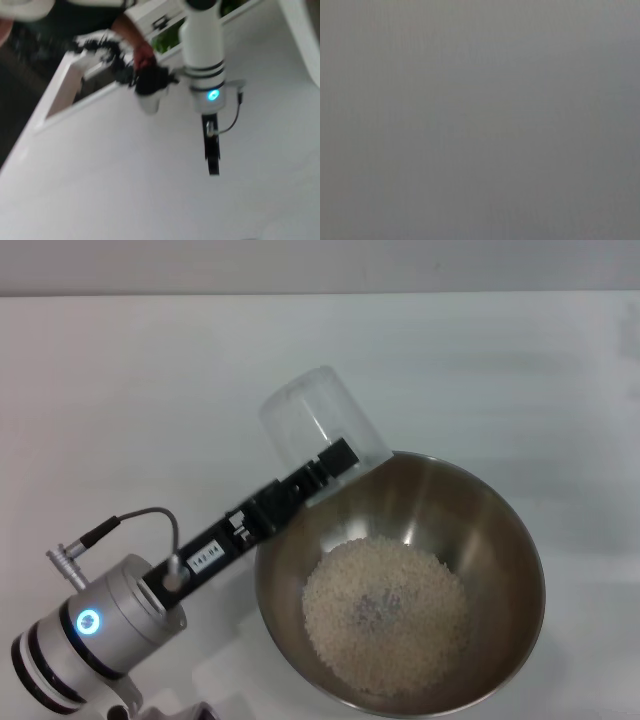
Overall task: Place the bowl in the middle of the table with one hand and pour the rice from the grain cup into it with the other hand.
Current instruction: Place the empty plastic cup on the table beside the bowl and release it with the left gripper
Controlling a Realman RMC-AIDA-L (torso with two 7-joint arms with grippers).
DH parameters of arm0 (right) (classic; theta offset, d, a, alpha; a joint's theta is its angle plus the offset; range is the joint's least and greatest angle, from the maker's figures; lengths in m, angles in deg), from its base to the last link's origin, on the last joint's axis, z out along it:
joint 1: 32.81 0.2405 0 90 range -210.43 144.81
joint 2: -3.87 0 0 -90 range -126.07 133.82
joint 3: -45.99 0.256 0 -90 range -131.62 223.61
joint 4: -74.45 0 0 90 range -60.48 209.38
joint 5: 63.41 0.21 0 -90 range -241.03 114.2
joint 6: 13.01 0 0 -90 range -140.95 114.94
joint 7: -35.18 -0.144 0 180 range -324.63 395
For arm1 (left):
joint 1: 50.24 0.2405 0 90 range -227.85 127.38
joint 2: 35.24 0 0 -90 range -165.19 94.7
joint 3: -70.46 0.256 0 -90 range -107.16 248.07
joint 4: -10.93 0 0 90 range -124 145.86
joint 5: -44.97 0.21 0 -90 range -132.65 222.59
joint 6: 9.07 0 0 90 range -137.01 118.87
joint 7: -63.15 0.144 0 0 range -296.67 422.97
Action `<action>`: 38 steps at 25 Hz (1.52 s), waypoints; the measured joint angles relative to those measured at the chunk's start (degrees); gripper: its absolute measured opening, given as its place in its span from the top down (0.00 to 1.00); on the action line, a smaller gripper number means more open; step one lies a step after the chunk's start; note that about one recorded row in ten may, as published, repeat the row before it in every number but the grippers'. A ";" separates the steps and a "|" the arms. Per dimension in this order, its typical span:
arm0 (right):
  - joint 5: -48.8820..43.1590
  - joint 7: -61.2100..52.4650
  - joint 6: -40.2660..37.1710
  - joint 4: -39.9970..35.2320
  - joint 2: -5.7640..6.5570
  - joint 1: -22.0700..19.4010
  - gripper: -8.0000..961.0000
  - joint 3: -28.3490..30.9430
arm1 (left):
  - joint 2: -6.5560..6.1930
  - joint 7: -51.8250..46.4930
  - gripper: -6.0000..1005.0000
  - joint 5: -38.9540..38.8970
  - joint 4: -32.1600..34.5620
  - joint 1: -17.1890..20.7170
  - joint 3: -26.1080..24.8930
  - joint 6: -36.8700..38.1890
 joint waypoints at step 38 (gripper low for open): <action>-0.05 -1.59 -0.95 -1.41 -2.45 -0.09 0.55 -0.71 | 0.45 -95.92 0.90 -30.93 -0.97 2.36 -7.66 -31.14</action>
